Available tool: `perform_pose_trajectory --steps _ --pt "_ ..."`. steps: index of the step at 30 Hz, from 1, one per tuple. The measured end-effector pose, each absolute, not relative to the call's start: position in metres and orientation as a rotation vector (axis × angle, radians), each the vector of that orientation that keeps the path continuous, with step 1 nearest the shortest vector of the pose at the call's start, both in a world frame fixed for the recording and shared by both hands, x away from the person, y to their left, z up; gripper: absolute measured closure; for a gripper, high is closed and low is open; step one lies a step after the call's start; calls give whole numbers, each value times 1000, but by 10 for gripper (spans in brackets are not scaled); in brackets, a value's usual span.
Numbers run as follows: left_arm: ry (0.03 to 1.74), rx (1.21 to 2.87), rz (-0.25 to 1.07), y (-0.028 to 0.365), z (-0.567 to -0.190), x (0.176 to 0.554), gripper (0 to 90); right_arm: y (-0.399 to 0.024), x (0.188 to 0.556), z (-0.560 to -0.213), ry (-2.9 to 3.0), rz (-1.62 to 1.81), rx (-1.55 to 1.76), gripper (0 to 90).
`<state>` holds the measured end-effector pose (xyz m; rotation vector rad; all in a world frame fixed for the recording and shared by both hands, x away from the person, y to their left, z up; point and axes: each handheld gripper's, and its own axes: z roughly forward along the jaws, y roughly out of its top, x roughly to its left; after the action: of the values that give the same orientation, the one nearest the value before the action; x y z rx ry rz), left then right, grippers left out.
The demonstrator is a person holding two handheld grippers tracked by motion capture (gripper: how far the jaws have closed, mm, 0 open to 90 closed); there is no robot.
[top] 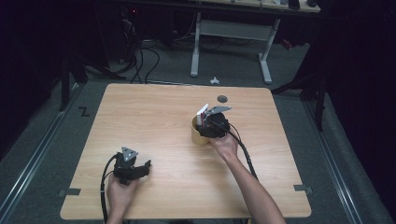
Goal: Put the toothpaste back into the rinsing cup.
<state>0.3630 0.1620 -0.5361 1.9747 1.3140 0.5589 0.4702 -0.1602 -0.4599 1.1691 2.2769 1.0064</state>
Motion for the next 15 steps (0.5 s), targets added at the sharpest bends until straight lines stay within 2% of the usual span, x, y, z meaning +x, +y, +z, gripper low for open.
perform_pose_trajectory --steps 15 --pt "1314 1976 561 162 -536 363 262 -160 470 -459 2293 1014 1163 442"
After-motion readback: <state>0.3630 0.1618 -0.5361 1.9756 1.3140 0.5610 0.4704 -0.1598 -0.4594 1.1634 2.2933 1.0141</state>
